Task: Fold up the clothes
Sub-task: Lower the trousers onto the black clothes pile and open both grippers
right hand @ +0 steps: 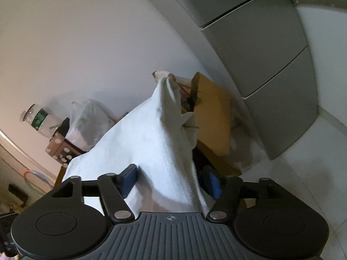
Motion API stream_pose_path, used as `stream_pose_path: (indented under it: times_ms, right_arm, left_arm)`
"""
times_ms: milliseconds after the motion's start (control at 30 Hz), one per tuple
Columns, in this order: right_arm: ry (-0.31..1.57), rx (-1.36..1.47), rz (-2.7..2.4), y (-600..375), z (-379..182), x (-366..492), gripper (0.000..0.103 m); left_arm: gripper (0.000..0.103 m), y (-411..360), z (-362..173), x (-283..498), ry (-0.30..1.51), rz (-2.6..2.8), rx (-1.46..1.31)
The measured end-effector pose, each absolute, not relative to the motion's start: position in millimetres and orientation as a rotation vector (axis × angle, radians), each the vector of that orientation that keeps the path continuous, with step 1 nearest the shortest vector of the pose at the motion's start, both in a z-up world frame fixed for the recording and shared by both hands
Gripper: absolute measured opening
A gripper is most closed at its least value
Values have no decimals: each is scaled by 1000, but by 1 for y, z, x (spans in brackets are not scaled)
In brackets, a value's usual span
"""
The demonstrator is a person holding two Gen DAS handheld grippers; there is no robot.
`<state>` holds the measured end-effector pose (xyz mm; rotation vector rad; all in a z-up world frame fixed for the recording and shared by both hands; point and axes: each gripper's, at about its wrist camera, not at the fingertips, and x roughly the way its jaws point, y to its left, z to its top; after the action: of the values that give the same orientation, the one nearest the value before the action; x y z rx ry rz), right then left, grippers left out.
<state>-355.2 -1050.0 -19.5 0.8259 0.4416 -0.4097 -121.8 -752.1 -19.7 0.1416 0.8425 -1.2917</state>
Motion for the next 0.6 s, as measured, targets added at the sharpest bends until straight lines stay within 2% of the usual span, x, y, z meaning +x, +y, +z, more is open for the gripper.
stream_pose_path:
  times_ms: [233,600]
  right_arm:
    - [464,695,-514,-1035,4,-351,83]
    - [499,396,-663,-994,58,-354,88]
  left_arm:
    - [85,-725,5,-113,767,-1256,167]
    - [85,-692,29,-114,728,-1239,111]
